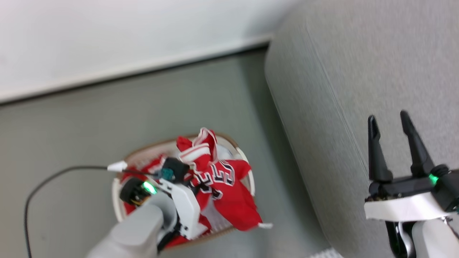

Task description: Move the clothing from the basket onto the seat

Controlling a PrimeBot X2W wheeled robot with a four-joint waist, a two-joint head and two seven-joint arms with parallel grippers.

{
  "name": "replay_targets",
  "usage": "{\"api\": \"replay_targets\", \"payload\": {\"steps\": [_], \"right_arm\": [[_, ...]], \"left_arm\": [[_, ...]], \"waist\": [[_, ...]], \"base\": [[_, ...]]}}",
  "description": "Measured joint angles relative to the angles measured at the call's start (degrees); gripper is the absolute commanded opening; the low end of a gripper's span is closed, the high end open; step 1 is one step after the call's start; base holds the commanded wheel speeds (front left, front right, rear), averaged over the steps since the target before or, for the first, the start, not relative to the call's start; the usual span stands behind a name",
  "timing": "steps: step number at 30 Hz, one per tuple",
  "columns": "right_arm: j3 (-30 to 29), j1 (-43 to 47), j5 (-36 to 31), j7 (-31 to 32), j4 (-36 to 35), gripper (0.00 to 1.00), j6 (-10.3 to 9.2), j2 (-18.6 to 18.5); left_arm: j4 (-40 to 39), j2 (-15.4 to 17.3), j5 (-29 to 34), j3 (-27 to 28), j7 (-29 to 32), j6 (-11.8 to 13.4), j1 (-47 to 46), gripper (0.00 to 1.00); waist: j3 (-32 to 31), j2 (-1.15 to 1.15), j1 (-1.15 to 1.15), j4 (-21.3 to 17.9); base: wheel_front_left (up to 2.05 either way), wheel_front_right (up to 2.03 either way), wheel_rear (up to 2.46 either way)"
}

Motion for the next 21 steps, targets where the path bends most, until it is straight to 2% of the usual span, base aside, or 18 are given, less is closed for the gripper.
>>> {"api": "replay_targets", "payload": {"steps": [8, 14, 21], "right_arm": [[-0.32, 4.50, -1.99, 0.00, 3.13, 1.00, 0.00, -0.33], [1.16, 7.37, -1.21, 0.00, 4.50, 1.00, 0.00, -1.55], [2.68, 9.61, 0.52, 0.00, 5.36, 1.00, 0.00, -1.94]], "left_arm": [[-4.50, -2.72, -4.39, 2.61, -4.53, 0.00, 4.49, 0.00], [-10.66, -2.21, -5.38, 7.17, -5.06, 0.47, 6.58, 0.00], [-18.90, -0.27, -6.02, 11.66, -5.13, 1.82, 7.22, 0.00]], "waist": [[-11.29, 0.00, -0.01, 4.95], [-18.50, 0.00, -0.02, 9.06], [-23.31, 0.00, -0.01, 14.33]], "base": [[0.00, 0.00, 0.00], [0.00, 0.00, 0.00], [0.00, 0.00, 0.00]]}}
